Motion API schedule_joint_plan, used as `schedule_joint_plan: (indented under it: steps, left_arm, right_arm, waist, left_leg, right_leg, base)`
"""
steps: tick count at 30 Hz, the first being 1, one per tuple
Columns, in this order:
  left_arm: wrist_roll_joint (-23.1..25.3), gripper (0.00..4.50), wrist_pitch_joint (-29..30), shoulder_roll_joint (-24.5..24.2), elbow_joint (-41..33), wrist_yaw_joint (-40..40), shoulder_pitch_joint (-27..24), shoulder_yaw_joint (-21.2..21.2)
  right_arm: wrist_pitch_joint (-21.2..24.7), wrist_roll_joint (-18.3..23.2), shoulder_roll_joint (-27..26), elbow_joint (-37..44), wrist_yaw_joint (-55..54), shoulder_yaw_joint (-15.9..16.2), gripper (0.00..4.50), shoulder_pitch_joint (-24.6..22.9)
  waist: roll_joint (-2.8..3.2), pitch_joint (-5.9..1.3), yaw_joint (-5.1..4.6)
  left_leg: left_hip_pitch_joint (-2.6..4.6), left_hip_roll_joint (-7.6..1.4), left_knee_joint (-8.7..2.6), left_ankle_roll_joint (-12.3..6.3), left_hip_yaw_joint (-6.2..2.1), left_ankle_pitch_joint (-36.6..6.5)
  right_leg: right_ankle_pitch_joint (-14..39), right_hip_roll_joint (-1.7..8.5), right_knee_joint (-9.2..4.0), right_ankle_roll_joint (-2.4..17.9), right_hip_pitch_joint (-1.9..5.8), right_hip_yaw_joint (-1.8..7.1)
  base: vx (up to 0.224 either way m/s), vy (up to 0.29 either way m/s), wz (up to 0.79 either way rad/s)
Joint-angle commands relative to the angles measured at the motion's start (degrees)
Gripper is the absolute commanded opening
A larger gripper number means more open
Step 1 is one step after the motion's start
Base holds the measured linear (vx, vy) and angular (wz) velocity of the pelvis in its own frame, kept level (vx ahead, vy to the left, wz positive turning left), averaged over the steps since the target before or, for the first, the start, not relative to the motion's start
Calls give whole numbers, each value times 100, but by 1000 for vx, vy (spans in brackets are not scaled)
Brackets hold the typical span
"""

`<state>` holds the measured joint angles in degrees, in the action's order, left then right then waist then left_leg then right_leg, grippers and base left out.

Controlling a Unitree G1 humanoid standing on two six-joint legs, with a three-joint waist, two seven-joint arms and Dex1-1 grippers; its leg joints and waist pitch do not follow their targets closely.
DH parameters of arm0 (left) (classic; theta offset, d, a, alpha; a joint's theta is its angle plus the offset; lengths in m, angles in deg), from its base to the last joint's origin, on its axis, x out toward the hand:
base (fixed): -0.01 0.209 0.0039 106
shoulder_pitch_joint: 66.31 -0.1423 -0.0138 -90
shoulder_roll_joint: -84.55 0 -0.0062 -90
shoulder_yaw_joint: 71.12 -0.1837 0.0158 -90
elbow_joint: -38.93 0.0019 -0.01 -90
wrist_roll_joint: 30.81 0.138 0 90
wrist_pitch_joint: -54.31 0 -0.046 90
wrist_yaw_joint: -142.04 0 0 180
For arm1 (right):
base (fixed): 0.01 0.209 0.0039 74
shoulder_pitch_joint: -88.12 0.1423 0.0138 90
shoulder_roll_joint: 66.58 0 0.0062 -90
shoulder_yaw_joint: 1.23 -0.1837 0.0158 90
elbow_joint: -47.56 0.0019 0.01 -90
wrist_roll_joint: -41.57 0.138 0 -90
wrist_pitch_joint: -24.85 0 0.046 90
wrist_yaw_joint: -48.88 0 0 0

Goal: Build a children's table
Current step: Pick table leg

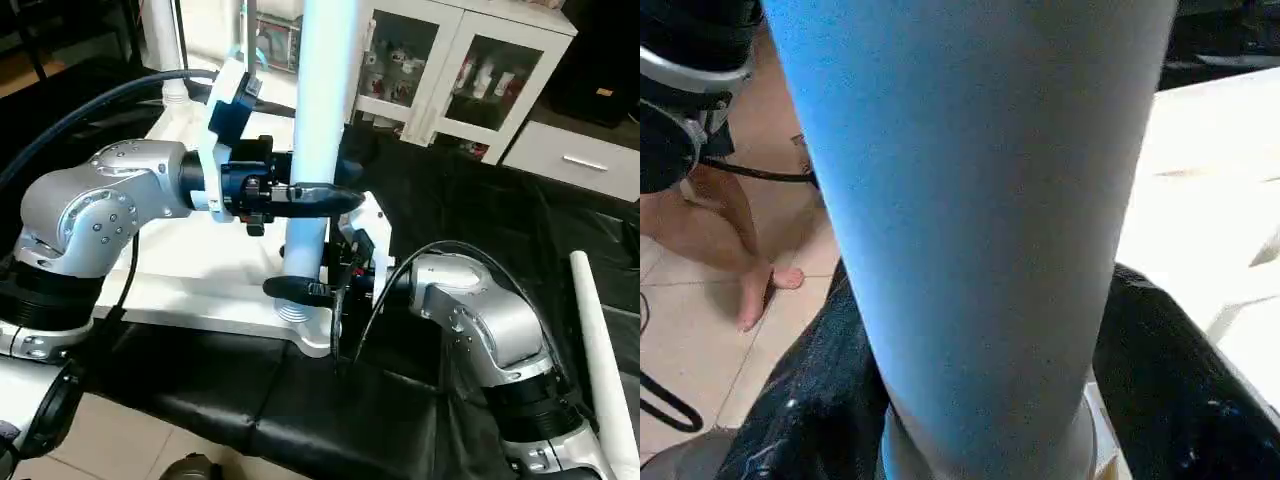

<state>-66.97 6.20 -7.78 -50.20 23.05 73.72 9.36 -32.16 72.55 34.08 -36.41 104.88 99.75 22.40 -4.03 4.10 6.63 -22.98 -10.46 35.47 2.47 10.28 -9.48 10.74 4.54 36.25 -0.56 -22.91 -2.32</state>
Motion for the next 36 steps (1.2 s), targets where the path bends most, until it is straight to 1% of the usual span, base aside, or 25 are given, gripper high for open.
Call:
schedule_joint_plan:
  steps: [1, 5, 7, 10, 11, 13, 16, 19, 23, 25, 26, 27, 28, 29, 30, 31, 32, 34, 36]
  left_arm:
    - [-10, 186, 58, 25, -226, 139, -8, -129]
    - [-4, 186, 55, 3, -244, 164, -16, -165]
    - [-9, 186, 55, 2, -248, 173, -12, -173]
    - [-14, 186, 52, 5, -258, 177, -13, -180]
    - [-14, 186, 51, 5, -258, 178, -13, -181]
    - [-9, 185, 43, 4, -262, 179, -11, -189]
    - [-6, 185, 36, -6, -265, 171, -7, -196]
    - [-9, 185, 45, -8, -252, 138, -3, -173]
    - [3, 185, 60, -8, -213, 63, 5, -109]
    - [54, 185, 37, 1, -187, -41, 7, -81]
    - [123, 185, -1, 37, -133, -207, 19, -30]
    - [102, 241, 18, 36, -87, -231, 26, 15]
    - [106, 241, 44, 10, -69, -243, 31, 27]
    - [38, 255, 159, -19, -59, -235, 35, 63]
    - [-13, 255, 269, -34, -53, -254, 41, 88]
    - [-19, 262, 351, -44, -37, -327, 53, 116]
    - [-81, 276, 460, -37, -12, -366, 70, 163]
    - [-130, 298, 510, -14, 8, -409, 89, 216]
    - [-220, 298, 598, 9, 21, -477, 121, 303]
  right_arm:
    - [-60, -122, 46, -56, -107, -83, 285, -48]
    - [9, -38, 46, -29, -34, -86, 285, -66]
    - [32, -12, 54, -14, 22, -75, 247, -85]
    - [47, 10, 53, 16, 77, -61, 243, -116]
    - [53, 19, 53, 21, 87, -59, 230, -119]
    - [86, 62, 50, 49, 134, -53, 211, -134]
    - [93, 79, 51, 60, 164, -46, 203, -134]
    - [93, 95, 44, 41, 199, -45, 200, -119]
    - [57, 61, 26, 23, 199, -59, 199, -99]
    - [42, 45, 21, 13, 194, -71, 198, -95]
    - [30, 36, 19, 4, 194, -79, 198, -92]
    - [17, 29, 13, -2, 183, -95, 198, -85]
    - [15, 33, 13, 1, 175, -116, 198, -82]
    - [11, 40, 15, 10, 162, -144, 197, -77]
    - [10, 45, 16, 15, 152, -162, 196, -73]
    - [13, 57, 16, 25, 135, -190, 195, -72]
    - [16, 71, 12, 26, 119, -220, 194, -66]
    - [11, 75, 7, 22, 108, -237, 193, -63]
    - [2, 92, -8, 20, 84, -270, 193, -57]
  waist:
    - [76, -461, 11]
    - [67, -462, 14]
    - [65, -465, 13]
    - [63, -463, 17]
    - [65, -464, 14]
    - [50, -459, 16]
    - [55, -460, 21]
    - [36, -456, 21]
    - [49, -459, 22]
    - [42, -458, 22]
    - [48, -460, 22]
    - [65, -463, 25]
    - [54, -463, 22]
    - [59, -464, 20]
    - [74, -465, 16]
    - [71, -468, 13]
    - [61, -465, 10]
    - [66, -464, 15]
    - [69, -463, 17]
  left_leg:
    - [214, -248, -473, 362, -72, -1195]
    - [211, -247, -473, 359, -73, -1202]
    - [209, -248, -470, 351, -73, -1167]
    - [207, -250, -470, 333, -72, -1165]
    - [209, -252, -469, 332, -74, -1138]
    - [205, -248, -472, 331, -71, -1189]
    - [208, -250, -474, 341, -74, -1209]
    - [208, -250, -472, 337, -72, -1202]
    - [208, -250, -470, 324, -73, -1151]
    - [205, -247, -469, 324, -70, -1157]
    - [205, -251, -467, 329, -72, -1162]
    - [208, -251, -465, 335, -75, -1166]
    - [207, -246, -466, 332, -72, -1153]
    - [203, -244, -466, 332, -73, -1157]
    - [208, -245, -466, 343, -73, -1175]
    - [211, -244, -463, 345, -73, -1167]
    - [209, -243, -462, 343, -72, -1161]
    - [211, -243, -463, 343, -74, -1171]
    - [210, -243, -466, 356, -74, -1189]
  right_leg:
    - [668, 350, -350, 1269, 235, 180]
    - [711, 352, -352, 1250, 239, 182]
    - [672, 352, -349, 1253, 241, 182]
    - [653, 356, -349, 1267, 244, 182]
    - [626, 354, -343, 1271, 240, 182]
    - [714, 354, -351, 1262, 241, 181]
    - [781, 360, -358, 1241, 238, 183]
    - [831, 362, -362, 1221, 233, 183]
    - [761, 357, -352, 1231, 231, 181]
    - [762, 357, -355, 1233, 234, 183]
    - [748, 361, -353, 1237, 234, 183]
    - [737, 362, -349, 1243, 235, 182]
    - [722, 354, -353, 1238, 236, 181]
    - [713, 353, -353, 1238, 240, 182]
    - [706, 351, -340, 1245, 236, 181]
    - [694, 348, -344, 1254, 235, 179]
    - [674, 349, -346, 1267, 236, 180]
    - [703, 350, -346, 1267, 236, 179]
    - [712, 347, -343, 1277, 235, 176]
  base:
    - [0, 0, 0]
    - [0, 0, 0]
    - [0, 0, 0]
    - [0, 0, 0]
    - [0, 0, 0]
    - [0, 0, 0]
    - [0, 0, 0]
    - [0, 0, 0]
    - [0, 0, 0]
    - [0, 0, 0]
    - [0, 0, 0]
    - [0, 0, 0]
    - [0, 0, 0]
    - [0, 0, 0]
    - [0, 0, 0]
    - [0, 0, 0]
    - [0, 0, 0]
    - [0, 0, 0]
    - [0, 0, 0]
